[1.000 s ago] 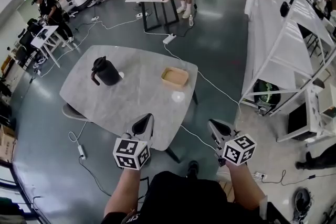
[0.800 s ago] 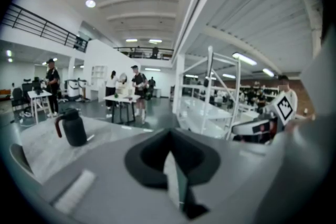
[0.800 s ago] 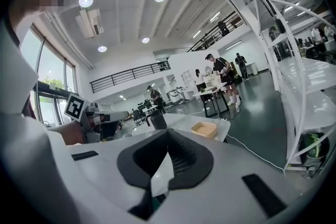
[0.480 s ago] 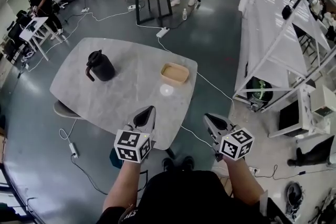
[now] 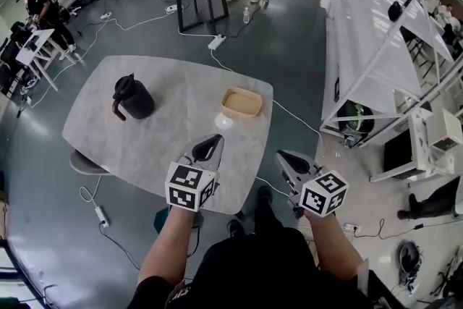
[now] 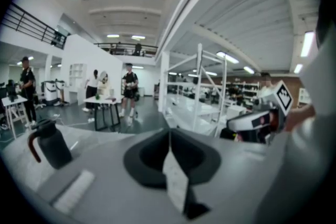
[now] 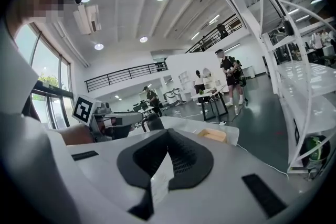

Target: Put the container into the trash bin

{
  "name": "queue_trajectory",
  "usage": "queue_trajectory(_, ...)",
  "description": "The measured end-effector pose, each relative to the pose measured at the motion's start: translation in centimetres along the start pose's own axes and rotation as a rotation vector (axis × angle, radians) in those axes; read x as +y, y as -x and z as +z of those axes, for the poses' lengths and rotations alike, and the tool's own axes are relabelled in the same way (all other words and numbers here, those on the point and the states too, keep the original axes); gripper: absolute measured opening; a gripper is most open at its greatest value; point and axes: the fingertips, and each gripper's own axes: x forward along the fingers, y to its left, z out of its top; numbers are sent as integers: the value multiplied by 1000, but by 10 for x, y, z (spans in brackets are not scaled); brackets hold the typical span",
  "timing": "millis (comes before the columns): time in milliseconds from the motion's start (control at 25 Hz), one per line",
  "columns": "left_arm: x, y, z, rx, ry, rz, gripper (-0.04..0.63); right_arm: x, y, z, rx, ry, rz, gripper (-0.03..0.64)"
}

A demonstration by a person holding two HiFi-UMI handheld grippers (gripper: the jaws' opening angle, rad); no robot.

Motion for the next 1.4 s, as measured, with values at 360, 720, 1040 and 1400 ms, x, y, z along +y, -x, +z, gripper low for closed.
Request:
queue_trajectory(360,24,-93,-22,166,-110,-100,146,-62,-50,1,37,-51,-3,-6)
queue_trajectory(720,38,-178,-66,347,-256,-154,195,-112,-96,-4,110,-94,34,-5)
queue_trajectory(1040,47,-228,-122,491,-364,-198,216,-144,-98,-28,180,-135,8,-6)
queue_trajectory(1400,53,-270,-172,645,-510,-220,225,-183,-88,-40,206,-182,-37,-6)
